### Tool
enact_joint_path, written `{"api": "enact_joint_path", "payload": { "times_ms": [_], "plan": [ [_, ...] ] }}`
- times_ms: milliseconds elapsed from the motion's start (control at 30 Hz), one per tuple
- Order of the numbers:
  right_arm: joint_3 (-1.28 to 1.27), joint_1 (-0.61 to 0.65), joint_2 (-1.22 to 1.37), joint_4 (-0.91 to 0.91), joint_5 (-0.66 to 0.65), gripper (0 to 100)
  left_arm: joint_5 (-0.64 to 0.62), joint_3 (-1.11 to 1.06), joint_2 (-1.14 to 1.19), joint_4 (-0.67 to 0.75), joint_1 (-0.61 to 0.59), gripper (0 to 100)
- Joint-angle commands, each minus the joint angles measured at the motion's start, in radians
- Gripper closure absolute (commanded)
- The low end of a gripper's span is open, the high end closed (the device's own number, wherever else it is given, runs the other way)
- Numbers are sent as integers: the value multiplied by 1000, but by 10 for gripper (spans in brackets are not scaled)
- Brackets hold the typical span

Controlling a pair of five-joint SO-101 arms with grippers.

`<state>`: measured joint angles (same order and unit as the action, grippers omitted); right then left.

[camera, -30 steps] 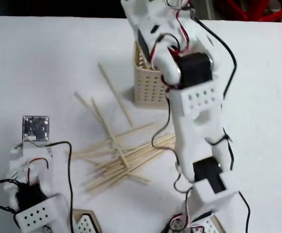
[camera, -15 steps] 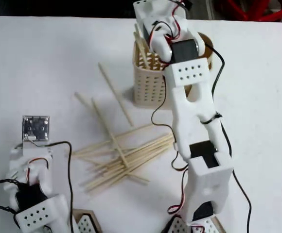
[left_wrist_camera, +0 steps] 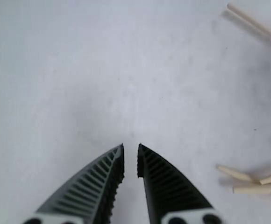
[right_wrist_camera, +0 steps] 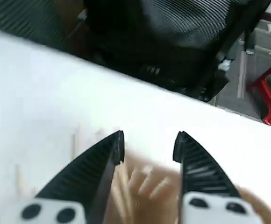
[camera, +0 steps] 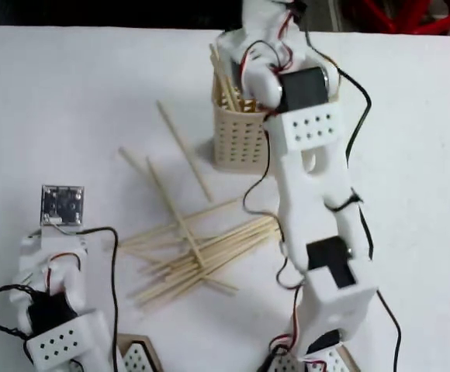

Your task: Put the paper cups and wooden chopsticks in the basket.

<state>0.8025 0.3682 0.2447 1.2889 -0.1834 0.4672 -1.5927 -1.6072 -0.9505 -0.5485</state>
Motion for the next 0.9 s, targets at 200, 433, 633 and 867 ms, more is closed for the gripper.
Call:
{"api": "enact_joint_path", "payload": {
  "times_ms": [200, 433, 633, 867],
  "plan": [
    [20, 229, -85, 421, -161, 829, 11, 9, -13, 28, 16, 928],
    [-295, 323, -70, 344, -170, 828, 11, 9, -13, 26, 16, 928],
    [-568, 358, 16, 68, -170, 828, 11, 9, -13, 25, 16, 928],
    [-638, 369, 197, -136, -169, 828, 11, 9, -13, 25, 16, 928]
  ]
}}
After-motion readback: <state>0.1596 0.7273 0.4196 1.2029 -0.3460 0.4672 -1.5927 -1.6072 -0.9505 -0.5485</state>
